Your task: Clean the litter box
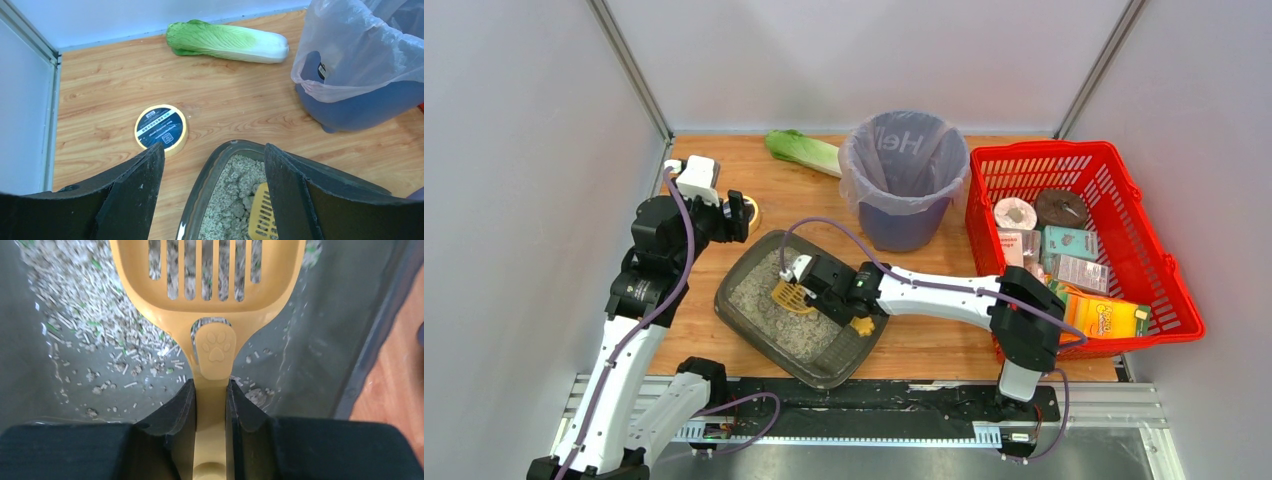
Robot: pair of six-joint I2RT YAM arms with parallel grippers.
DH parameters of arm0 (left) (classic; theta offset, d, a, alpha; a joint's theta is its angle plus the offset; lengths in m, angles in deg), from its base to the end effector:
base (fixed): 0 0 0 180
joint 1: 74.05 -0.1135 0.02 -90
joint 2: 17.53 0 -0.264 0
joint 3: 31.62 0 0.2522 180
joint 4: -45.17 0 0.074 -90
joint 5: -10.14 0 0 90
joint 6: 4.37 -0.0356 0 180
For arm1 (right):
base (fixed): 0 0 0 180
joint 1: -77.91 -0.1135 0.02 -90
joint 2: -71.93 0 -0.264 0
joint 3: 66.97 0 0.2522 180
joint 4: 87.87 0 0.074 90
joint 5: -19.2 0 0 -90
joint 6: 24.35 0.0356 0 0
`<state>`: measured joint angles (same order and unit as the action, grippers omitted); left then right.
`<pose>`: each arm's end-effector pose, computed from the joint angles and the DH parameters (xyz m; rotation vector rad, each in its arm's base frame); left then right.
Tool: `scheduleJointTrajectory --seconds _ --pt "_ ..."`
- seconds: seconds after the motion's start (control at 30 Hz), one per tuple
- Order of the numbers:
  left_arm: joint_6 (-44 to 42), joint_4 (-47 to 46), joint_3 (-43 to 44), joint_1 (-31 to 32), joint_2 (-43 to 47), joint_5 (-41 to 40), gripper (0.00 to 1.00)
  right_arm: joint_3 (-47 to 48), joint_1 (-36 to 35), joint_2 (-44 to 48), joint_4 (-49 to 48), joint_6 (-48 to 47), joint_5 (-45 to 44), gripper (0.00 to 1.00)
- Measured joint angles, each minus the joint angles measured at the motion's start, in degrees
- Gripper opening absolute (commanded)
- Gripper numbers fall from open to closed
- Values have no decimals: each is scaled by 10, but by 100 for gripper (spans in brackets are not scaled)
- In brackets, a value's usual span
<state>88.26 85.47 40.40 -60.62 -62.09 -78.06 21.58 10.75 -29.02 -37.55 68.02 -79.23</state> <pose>0.1578 -0.0388 0.3907 0.1919 1.7903 -0.2286 0.1471 0.3358 0.2215 -1.3854 2.2723 0.2071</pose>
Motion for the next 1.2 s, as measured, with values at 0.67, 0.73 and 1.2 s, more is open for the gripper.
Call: scheduleJointTrajectory --seconds 0.67,0.73,1.2 --pt "0 0 -2 0 -9 0 81 -126 -3 23 -154 54 -41 54" --pt "0 0 -2 0 -9 0 81 -132 -3 28 -162 54 -46 52" --pt "0 0 -3 0 -9 -4 81 -152 -3 64 -165 49 -34 6"
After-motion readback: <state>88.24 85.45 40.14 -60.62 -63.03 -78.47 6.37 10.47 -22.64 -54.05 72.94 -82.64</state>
